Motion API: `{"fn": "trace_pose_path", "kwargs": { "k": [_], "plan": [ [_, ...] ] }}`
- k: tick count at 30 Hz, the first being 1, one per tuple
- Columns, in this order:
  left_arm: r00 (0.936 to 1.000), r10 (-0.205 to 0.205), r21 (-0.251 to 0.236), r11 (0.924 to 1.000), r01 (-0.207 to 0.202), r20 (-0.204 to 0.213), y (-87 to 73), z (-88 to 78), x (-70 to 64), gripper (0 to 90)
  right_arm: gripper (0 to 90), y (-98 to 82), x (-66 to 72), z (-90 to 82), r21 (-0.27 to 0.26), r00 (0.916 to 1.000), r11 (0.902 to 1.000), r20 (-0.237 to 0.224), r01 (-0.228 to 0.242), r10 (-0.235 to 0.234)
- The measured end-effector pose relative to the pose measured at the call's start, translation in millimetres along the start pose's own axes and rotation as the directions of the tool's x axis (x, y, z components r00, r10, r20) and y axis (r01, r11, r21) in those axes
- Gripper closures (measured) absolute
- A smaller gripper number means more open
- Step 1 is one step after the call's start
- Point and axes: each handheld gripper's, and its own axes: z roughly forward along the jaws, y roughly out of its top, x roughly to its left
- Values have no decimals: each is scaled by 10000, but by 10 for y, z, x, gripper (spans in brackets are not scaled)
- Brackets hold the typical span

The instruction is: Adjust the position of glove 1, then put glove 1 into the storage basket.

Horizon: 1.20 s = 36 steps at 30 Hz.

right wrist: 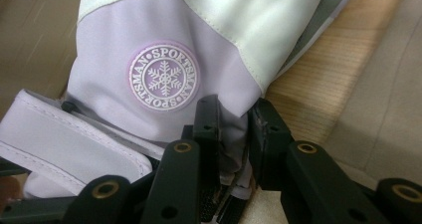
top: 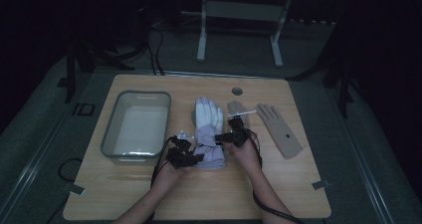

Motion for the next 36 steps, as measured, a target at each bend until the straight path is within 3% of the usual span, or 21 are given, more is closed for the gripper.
{"fn": "trace_pose_path", "kwargs": {
  "k": [3, 12, 20, 25, 31, 36],
  "plan": [
    [9999, 15, -57, 10000, -14, 106, 6, -30, -12, 714, 766, 2, 46, -34, -162, 9996, 9997, 166, 209, -206],
    [9994, 344, -484, 9983, -339, 97, 133, -237, -74, 718, 767, 71, 157, -275, -838, 9993, 9958, 39, 377, -375],
    [9992, 308, -701, 9971, -289, 262, 229, -395, -46, 724, 769, 165, 263, -414, -1195, 9985, 9913, -12, 548, -554],
    [9990, 432, -904, 9950, -419, 118, 299, -515, -47, 724, 768, 251, 349, -498, -1437, 9972, 9868, 23, 748, -752],
    [9994, 303, -1076, 9938, -285, 154, 357, -656, 12, 724, 768, 355, 465, -560, -1652, 9956, 9821, -44, 911, -931],
    [9997, 247, -1196, 9925, -252, -52, 401, -839, 107, 724, 768, 498, 626, -550, -1735, 9937, 9790, -161, 1068, -1113]
  ]
}}
